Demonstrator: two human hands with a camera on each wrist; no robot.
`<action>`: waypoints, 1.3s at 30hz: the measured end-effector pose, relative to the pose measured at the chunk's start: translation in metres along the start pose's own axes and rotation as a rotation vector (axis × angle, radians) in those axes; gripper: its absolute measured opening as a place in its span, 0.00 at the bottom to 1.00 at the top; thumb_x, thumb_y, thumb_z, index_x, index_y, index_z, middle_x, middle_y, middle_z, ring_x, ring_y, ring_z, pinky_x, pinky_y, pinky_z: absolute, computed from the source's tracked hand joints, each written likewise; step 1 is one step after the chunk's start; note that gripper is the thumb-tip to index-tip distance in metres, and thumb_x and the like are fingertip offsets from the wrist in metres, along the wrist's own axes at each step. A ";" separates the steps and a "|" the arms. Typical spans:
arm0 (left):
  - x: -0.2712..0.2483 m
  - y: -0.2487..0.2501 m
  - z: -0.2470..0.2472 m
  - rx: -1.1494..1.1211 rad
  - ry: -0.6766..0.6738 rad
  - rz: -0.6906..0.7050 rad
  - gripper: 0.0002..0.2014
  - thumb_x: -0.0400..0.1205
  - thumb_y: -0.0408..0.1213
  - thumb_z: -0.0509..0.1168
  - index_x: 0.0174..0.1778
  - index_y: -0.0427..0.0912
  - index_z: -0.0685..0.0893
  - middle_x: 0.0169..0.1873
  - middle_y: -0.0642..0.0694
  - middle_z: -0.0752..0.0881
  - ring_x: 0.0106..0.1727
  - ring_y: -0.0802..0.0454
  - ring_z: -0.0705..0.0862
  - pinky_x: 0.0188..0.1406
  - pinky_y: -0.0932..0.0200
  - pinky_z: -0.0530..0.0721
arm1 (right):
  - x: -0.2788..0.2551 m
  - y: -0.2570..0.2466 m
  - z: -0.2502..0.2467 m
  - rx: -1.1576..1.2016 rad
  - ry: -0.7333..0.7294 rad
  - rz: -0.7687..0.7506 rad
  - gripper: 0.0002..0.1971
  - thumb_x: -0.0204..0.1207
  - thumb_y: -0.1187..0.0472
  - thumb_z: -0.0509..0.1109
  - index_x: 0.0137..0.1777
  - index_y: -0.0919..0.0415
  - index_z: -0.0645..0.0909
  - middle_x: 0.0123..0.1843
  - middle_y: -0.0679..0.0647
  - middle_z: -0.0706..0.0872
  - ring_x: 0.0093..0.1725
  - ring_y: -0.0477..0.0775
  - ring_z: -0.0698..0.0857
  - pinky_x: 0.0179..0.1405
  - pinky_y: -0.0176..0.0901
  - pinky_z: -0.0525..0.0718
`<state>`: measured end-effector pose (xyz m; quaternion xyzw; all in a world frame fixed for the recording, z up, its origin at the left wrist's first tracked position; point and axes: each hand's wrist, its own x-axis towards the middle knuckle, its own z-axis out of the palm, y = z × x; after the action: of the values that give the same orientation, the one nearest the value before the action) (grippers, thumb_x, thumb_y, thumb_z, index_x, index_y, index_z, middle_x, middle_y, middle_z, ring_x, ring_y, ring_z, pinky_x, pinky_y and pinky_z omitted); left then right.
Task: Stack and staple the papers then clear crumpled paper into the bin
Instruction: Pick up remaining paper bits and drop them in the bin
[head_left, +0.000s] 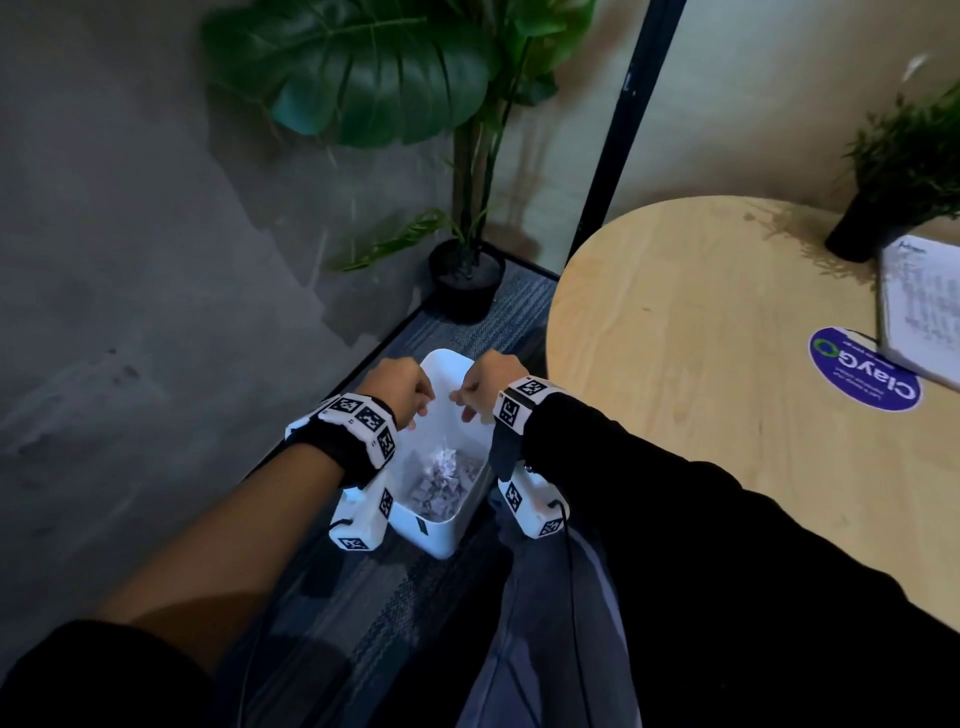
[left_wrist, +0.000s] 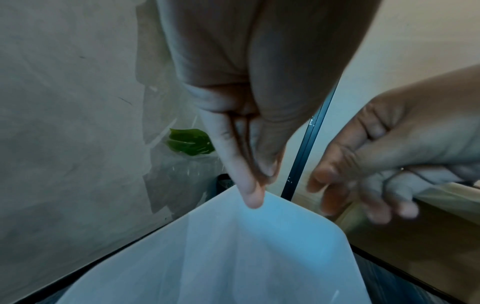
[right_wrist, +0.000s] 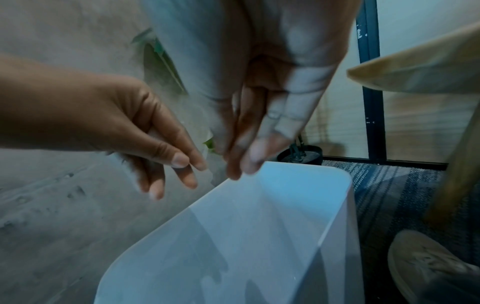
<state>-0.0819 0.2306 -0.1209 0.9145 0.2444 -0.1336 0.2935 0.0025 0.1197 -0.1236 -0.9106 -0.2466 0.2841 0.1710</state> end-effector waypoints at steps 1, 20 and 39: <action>-0.001 -0.002 -0.001 -0.007 -0.011 -0.008 0.10 0.80 0.23 0.62 0.51 0.31 0.87 0.45 0.36 0.91 0.33 0.42 0.89 0.39 0.56 0.86 | 0.000 0.000 0.001 -0.008 -0.017 -0.006 0.06 0.75 0.63 0.72 0.44 0.62 0.90 0.46 0.55 0.93 0.44 0.52 0.90 0.53 0.45 0.88; -0.015 0.027 -0.016 0.158 0.057 -0.097 0.17 0.78 0.39 0.71 0.26 0.34 0.82 0.16 0.46 0.81 0.12 0.56 0.77 0.19 0.65 0.76 | -0.036 0.005 -0.024 0.027 0.053 -0.110 0.09 0.75 0.61 0.72 0.53 0.59 0.87 0.53 0.58 0.91 0.53 0.56 0.89 0.55 0.45 0.87; -0.049 0.203 0.072 0.383 -0.103 0.532 0.22 0.83 0.43 0.62 0.74 0.44 0.73 0.71 0.41 0.74 0.71 0.44 0.75 0.68 0.54 0.73 | -0.186 0.206 -0.105 -0.056 0.298 -0.039 0.19 0.77 0.68 0.61 0.65 0.54 0.83 0.66 0.56 0.85 0.62 0.57 0.84 0.60 0.39 0.75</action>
<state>-0.0240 0.0247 -0.0630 0.9768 -0.0479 -0.1419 0.1529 0.0045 -0.1691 -0.0544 -0.9421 -0.2442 0.1355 0.1856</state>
